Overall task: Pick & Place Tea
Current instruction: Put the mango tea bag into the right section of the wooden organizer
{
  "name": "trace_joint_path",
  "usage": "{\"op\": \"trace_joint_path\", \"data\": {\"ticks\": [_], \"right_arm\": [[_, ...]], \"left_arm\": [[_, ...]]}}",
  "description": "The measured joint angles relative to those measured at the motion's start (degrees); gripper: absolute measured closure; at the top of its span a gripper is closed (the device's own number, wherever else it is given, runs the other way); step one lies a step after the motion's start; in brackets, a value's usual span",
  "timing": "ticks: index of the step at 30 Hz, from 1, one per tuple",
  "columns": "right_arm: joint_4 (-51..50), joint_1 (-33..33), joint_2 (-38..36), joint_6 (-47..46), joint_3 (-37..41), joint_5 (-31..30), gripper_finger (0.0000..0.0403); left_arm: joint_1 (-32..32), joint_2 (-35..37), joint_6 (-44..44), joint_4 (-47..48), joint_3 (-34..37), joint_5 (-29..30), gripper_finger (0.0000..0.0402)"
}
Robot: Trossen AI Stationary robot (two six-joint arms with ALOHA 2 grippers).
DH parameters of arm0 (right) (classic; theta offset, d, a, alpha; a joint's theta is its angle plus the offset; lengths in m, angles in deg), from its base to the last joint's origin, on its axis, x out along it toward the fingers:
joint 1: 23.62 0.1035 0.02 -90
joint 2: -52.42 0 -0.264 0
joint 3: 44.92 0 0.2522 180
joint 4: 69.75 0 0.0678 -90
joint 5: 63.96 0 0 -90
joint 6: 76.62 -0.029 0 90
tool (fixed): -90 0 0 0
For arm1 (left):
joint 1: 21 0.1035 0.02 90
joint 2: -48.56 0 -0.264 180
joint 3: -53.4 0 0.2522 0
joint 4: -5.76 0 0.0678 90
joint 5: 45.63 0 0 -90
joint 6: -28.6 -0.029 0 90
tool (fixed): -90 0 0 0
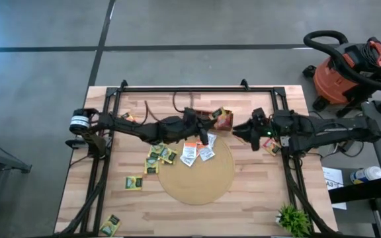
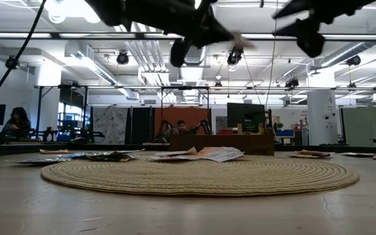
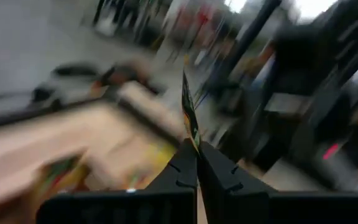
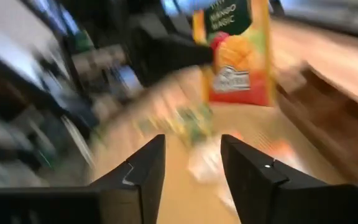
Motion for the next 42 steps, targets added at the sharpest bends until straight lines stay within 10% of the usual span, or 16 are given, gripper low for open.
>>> {"op": "trace_joint_path", "data": {"ticks": [9, 20, 42], "right_arm": [[-29.33, -4.5, 11.2, 24.36, -18.42, 0.26, 0.0255], [-36.84, -12.65, 29.34, 40.3, -37.08, -0.14, 0.0268], [-41.59, -20.62, 42.37, 46.13, -49.44, 10.55, 0.0251]], "left_arm": [[1.92, -0.35, -14.96, 28.55, -11.7, -9.05, 0.0399], [12.32, -1.16, -27.46, 30.53, -11.64, -27.1, 0.0399], [16.57, -1.56, -41.91, 28.38, -10.82, -32.61, 0.0399]]}}
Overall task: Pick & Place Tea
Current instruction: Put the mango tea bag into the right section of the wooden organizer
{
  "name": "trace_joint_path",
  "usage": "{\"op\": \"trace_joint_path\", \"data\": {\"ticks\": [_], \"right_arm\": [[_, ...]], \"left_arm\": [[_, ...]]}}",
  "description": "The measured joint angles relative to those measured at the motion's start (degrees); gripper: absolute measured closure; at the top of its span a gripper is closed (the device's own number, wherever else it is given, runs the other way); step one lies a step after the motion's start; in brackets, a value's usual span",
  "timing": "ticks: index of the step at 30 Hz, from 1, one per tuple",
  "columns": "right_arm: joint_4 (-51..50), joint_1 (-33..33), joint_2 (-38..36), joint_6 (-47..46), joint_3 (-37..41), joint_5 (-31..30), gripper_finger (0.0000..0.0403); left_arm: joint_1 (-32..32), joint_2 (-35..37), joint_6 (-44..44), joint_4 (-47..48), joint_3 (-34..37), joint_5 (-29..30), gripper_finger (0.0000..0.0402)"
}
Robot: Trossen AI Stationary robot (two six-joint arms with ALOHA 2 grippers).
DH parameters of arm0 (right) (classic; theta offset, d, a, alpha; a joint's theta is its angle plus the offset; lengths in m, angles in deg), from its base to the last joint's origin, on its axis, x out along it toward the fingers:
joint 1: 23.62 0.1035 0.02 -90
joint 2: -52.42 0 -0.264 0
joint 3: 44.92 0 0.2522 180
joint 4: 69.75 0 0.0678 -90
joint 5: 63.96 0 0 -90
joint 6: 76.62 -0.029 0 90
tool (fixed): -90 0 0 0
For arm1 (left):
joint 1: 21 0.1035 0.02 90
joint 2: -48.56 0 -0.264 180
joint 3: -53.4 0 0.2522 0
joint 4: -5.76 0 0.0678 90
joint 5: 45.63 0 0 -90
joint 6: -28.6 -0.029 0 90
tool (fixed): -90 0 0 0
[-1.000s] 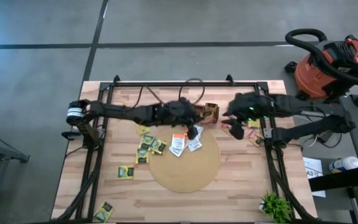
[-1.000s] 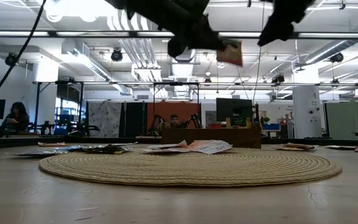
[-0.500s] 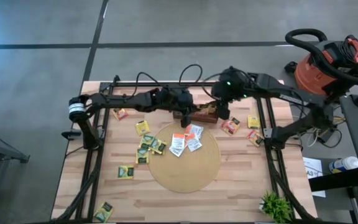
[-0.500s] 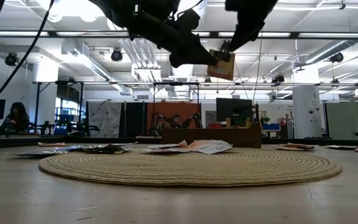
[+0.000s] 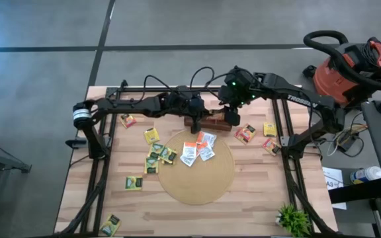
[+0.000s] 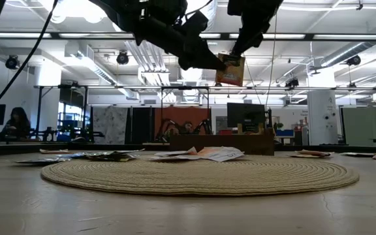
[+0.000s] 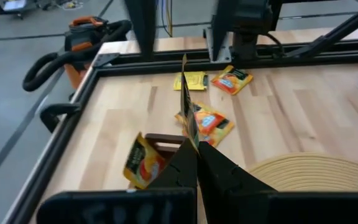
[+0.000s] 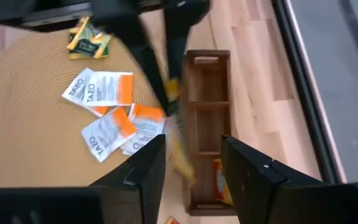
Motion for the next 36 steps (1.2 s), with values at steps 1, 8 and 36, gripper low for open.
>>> {"op": "trace_joint_path", "data": {"ticks": [1, 8, 36], "right_arm": [[-0.25, 0.0, 0.08, 0.02, 0.0, 0.01, 0.025], [-0.32, 0.0, 1.19, 1.6, 0.04, -0.03, 0.025], [0.12, 0.04, 4.18, 1.09, 0.09, 1.48, 0.0394]], "left_arm": [[0.06, 0.0, -0.35, -0.13, 0.0, 0.06, 0.0399], [-0.07, 0.0, -2.53, -0.96, 0.0, -0.98, 0.0399], [0.02, 0.04, 1.34, -1.94, 1.72, -1.6, 0.038]]}}
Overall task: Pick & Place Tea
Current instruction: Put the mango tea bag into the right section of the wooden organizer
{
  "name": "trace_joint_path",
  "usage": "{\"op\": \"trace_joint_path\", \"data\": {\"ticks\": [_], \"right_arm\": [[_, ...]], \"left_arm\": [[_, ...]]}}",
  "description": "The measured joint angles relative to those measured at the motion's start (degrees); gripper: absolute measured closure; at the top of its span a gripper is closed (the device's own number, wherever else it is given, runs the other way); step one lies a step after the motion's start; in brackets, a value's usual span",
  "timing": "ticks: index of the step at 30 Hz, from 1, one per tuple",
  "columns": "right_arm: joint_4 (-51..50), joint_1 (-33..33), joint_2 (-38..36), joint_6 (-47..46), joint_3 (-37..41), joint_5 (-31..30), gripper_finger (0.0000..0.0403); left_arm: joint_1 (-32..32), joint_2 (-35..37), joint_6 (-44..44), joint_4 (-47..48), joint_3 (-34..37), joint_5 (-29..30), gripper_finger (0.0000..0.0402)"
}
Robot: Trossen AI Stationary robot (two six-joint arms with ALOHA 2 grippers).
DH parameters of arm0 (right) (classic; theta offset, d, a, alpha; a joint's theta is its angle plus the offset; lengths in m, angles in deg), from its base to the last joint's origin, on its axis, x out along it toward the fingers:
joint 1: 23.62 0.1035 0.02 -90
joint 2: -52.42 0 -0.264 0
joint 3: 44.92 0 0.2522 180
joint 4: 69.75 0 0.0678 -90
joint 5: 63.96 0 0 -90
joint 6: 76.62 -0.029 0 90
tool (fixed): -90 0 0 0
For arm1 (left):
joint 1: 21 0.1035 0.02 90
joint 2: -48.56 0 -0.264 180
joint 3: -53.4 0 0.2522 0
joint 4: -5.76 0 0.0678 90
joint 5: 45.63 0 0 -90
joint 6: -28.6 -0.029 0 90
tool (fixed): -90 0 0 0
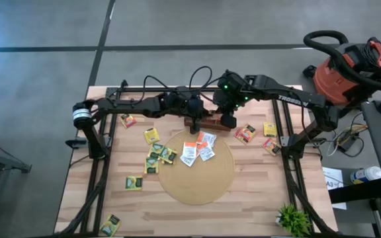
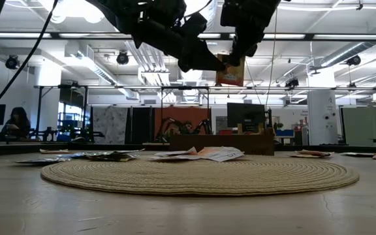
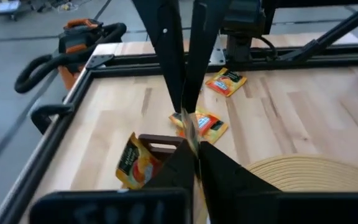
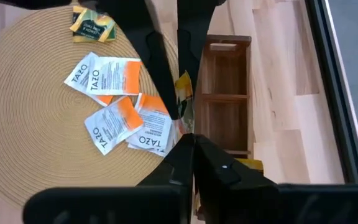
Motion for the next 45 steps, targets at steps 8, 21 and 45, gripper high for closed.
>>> {"op": "trace_joint_path", "data": {"ticks": [8, 21, 45], "right_arm": [[-0.13, -0.04, 0.06, -0.89, 0.09, -2.94, 0.0394], [-1.35, -5.51, 5.01, 1.8, 4.44, -4.48, 0.0394], [14.67, -7.69, 2.14, 1.98, 22.26, -3.25, 0.0394]], "left_arm": [[-0.04, -0.02, 3.85, 0.36, 0.55, 3.8, 0.03], [-2.26, 2.98, 15.49, 3.75, 4.15, 7.23, 0.0276], [-3.28, 14.86, 22.63, -7.28, 20.4, 15.8, 0.0276]]}}
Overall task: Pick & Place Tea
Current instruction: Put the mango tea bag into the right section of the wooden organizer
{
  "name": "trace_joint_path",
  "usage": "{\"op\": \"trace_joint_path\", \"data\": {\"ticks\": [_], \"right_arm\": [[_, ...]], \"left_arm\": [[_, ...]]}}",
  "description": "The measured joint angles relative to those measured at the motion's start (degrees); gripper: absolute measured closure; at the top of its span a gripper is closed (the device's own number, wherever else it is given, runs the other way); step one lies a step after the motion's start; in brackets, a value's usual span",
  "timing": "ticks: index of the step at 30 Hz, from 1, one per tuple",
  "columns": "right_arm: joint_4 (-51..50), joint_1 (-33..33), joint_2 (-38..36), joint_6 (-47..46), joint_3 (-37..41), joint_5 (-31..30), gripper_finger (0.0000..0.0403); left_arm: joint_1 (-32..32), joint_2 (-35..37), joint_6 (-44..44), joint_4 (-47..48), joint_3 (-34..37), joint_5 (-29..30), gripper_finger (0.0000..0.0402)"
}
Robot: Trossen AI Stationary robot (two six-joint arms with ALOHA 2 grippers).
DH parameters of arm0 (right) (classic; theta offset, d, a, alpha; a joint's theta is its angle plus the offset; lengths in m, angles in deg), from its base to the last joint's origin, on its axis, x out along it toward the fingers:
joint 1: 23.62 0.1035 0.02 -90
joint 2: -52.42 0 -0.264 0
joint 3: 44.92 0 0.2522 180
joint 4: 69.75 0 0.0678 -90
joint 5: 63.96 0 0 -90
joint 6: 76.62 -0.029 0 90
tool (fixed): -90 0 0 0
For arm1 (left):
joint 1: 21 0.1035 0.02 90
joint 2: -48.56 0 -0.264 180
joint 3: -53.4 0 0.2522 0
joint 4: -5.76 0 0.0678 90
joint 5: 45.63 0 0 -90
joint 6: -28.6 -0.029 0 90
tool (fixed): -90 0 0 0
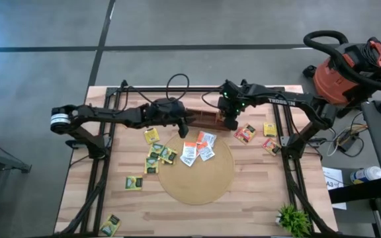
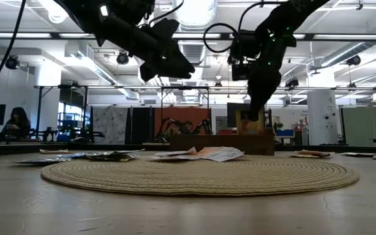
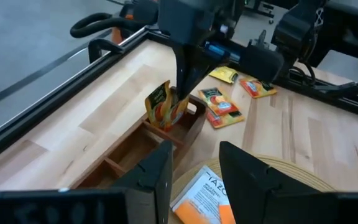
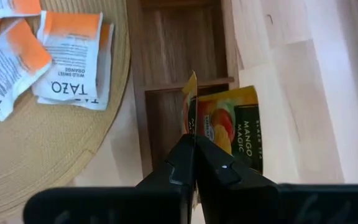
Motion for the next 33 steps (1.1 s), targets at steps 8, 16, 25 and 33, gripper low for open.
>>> {"op": "trace_joint_path", "data": {"ticks": [8, 16, 25, 33], "right_arm": [[0.84, -0.35, 0.0, 0.47, 2.97, -1.99, 0.0394], [1.31, -0.35, 0.0, 0.47, 3.52, -3.2, 0.0392], [1.31, -0.39, -0.14, 1.66, 3.22, -7.03, 0.0342], [1.26, -0.39, -2.07, 2.07, 3.22, -10.69, 0.03]], "left_arm": [[0.0, 0.0, 0.09, 0.07, 0.04, 0.0, 0.0276], [0.0, 0.02, 0.55, 0.04, 0.04, 0.3, 0.0276], [0.0, 0.0, 1.42, 0.04, 0.04, 1.46, 0.0276], [0.0, 0.0, 1.55, 0.04, 0.04, 1.46, 0.0276]]}}
